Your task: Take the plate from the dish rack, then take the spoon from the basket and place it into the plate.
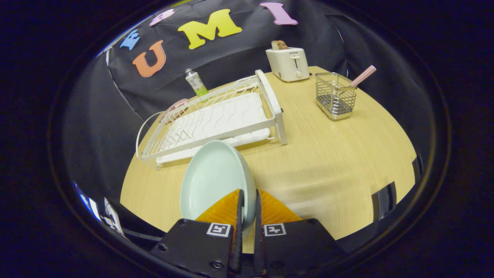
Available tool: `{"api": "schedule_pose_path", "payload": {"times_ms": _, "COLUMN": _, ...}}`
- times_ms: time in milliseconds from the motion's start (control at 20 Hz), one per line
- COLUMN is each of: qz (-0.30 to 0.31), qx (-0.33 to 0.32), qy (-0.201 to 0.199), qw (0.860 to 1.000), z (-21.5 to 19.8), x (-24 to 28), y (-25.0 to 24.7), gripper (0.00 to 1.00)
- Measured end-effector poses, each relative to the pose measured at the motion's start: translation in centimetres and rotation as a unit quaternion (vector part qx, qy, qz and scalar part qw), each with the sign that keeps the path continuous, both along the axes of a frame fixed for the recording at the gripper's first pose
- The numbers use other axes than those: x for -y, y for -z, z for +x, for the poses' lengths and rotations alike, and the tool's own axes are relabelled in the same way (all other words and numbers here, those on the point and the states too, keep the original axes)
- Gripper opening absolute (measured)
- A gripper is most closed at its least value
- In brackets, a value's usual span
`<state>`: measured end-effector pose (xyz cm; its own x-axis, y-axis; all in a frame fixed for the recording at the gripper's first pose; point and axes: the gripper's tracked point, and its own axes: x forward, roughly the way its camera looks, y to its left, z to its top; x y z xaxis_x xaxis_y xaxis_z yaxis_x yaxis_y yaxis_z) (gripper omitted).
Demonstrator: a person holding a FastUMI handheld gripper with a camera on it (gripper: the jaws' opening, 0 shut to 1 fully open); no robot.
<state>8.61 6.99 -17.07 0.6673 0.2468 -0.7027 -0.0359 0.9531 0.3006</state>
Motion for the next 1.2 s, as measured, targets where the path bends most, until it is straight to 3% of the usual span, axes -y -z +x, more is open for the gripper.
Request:
{"api": "schedule_pose_path", "payload": {"times_ms": 200, "qz": 0.048, "qx": -0.005, "qy": -0.027, "qw": 0.998, "z": 0.0, "x": 0.0, "y": 1.9, "gripper": 0.19}}
{"api": "schedule_pose_path", "payload": {"times_ms": 400, "qz": 0.025, "qx": 0.037, "qy": -0.039, "qw": 0.998, "z": 0.6, "x": 1.4, "y": 1.9, "gripper": 0.33}}
{"api": "schedule_pose_path", "payload": {"times_ms": 550, "qz": -0.005, "qx": 0.108, "qy": -0.036, "qw": 0.993, "z": 1.4, "x": 3.2, "y": 0.1, "gripper": 0.88}}
{"api": "schedule_pose_path", "payload": {"times_ms": 650, "qz": -0.058, "qx": 0.161, "qy": -0.014, "qw": 0.985, "z": 2.4, "x": 5.7, "y": -1.1, "gripper": 0.98}}
{"api": "schedule_pose_path", "payload": {"times_ms": 800, "qz": -0.089, "qx": 0.239, "qy": 0.0, "qw": 0.967, "z": 2.9, "x": 8.0, "y": -3.0, "gripper": 0.98}}
{"api": "schedule_pose_path", "payload": {"times_ms": 850, "qz": -0.08, "qx": 0.272, "qy": -0.016, "qw": 0.959, "z": 2.9, "x": 8.1, "y": -3.9, "gripper": 0.99}}
{"api": "schedule_pose_path", "payload": {"times_ms": 1000, "qz": -0.072, "qx": 0.34, "qy": 0.001, "qw": 0.938, "z": 3.1, "x": 11.5, "y": -6.2, "gripper": 1.0}}
{"api": "schedule_pose_path", "payload": {"times_ms": 1200, "qz": -0.067, "qx": 0.354, "qy": 0.055, "qw": 0.931, "z": 5.0, "x": 17.3, "y": -7.6, "gripper": 1.0}}
